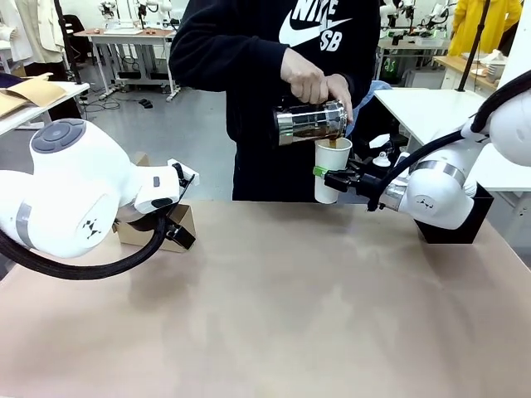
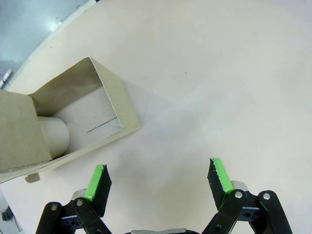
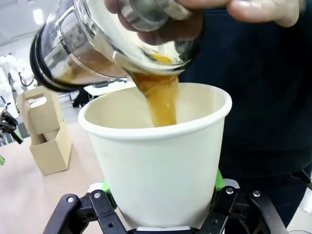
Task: Pour a drink into a cup and package it in a carrier.
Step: When a person places the Paper Cup Lid on the 600 ml Paper Cup , lift the 600 ml Paper Cup.
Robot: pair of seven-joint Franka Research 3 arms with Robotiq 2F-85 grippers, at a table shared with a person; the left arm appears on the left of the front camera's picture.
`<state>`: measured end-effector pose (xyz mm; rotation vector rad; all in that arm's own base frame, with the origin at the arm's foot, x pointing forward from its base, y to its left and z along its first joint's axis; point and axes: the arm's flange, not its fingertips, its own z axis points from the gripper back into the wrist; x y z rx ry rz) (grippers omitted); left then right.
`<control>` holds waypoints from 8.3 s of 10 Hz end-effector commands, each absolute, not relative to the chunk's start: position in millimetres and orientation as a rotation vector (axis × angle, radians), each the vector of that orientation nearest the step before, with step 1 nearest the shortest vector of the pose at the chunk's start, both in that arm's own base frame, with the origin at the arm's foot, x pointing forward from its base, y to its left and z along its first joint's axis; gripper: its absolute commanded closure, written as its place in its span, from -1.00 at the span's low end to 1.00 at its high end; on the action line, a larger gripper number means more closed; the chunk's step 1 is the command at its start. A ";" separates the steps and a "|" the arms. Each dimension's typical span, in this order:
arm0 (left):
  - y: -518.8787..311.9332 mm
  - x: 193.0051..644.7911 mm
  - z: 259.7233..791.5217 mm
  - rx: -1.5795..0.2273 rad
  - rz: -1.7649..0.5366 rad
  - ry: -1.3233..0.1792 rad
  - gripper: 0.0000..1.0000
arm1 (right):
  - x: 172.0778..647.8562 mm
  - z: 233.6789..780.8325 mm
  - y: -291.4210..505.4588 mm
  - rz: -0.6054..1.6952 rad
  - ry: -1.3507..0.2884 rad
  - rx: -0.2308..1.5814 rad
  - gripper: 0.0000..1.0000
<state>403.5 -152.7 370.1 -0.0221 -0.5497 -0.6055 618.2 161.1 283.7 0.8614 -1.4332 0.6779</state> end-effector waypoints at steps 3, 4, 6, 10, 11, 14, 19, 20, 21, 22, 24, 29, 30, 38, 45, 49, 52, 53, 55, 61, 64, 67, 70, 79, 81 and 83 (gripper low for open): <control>-152.2 403.5 370.4 -0.025 -0.605 -0.550 -1.00 | 618.1 284.7 164.4 0.682 -1.436 0.841 -0.61; -152.2 403.5 370.4 -0.025 -0.605 -0.550 -1.00 | 618.1 284.7 164.4 0.682 -1.436 0.841 -0.61; -152.2 403.5 370.4 -0.025 -0.605 -0.550 -1.00 | 618.1 284.7 164.4 0.682 -1.436 0.841 -0.61; -152.2 403.5 370.4 -0.025 -0.605 -0.550 -1.00 | 618.1 284.7 164.4 0.682 -1.436 0.841 -0.61; -152.2 403.5 370.4 -0.025 -0.605 -0.550 -1.00 | 618.1 284.7 164.4 0.682 -1.436 0.841 -0.61; -152.2 403.5 370.4 -0.025 -0.605 -0.550 -1.00 | 618.1 284.7 164.4 0.682 -1.436 0.841 -0.61; -152.2 403.5 370.4 -0.025 -0.605 -0.550 -1.00 | 618.1 284.7 164.4 0.682 -1.436 0.841 -0.61; -152.2 403.5 370.4 -0.025 -0.605 -0.550 -1.00 | 618.1 284.7 164.4 0.682 -1.436 0.841 -0.61; -152.2 403.5 370.4 -0.025 -0.605 -0.550 -1.00 | 618.1 284.7 164.4 0.682 -1.436 0.841 -0.61; -152.2 403.5 370.4 -0.025 -0.605 -0.550 -1.00 | 618.1 284.7 164.4 0.682 -1.436 0.841 -0.61; -152.2 403.5 370.4 -0.025 -0.605 -0.550 -1.00 | 618.1 284.7 164.4 0.682 -1.436 0.841 -0.61; -152.2 403.5 370.4 -0.025 -0.605 -0.550 -1.00 | 618.1 284.7 164.4 0.682 -1.436 0.841 -0.61; -152.2 403.5 370.4 -0.025 -0.605 -0.550 -1.00 | 618.1 284.7 164.4 0.682 -1.436 0.841 -0.61; -152.2 403.5 370.4 -0.025 -0.605 -0.550 -1.00 | 618.1 284.7 164.4 0.682 -1.436 0.841 -0.61; -152.2 403.5 370.4 -0.025 -0.605 -0.550 -1.00 | 618.1 284.7 164.4 0.682 -1.436 0.841 -0.61; -152.2 403.5 370.4 -0.025 -0.605 -0.550 -1.00 | 618.1 284.7 164.4 0.682 -1.436 0.841 -0.61; -152.2 403.5 370.4 -0.025 -0.605 -0.550 -1.00 | 618.1 284.7 164.4 0.682 -1.436 0.841 -0.61; -152.2 403.5 370.4 -0.025 -0.605 -0.550 -1.00 | 618.1 284.7 164.4 0.682 -1.436 0.841 -0.61; -152.2 403.5 370.4 -0.025 -0.605 -0.550 -1.00 | 618.1 284.7 164.4 0.682 -1.436 0.841 -0.61; -152.2 403.5 370.4 -0.025 -0.605 -0.550 -1.00 | 618.1 284.7 164.4 0.682 -1.436 0.841 -0.61; -152.2 403.5 370.4 -0.025 -0.605 -0.550 -1.00 | 618.1 284.7 164.4 0.682 -1.436 0.841 -0.61; -152.2 403.5 370.4 -0.025 -0.605 -0.550 -1.00 | 618.1 284.7 164.4 0.682 -1.436 0.841 -0.61; -152.2 403.5 370.4 -0.025 -0.605 -0.550 -1.00 | 618.1 284.7 164.4 0.682 -1.436 0.841 -0.61; -152.2 403.5 370.4 -0.025 -0.605 -0.550 -1.00 | 618.1 284.7 164.4 0.682 -1.436 0.841 -0.61; -152.2 403.5 370.4 -0.025 -0.605 -0.550 -1.00 | 618.1 284.7 164.4 0.682 -1.436 0.841 -0.61; -152.2 403.5 370.4 -0.025 -0.605 -0.550 -1.00 | 613.4 306.4 161.2 0.662 -1.425 0.856 -0.61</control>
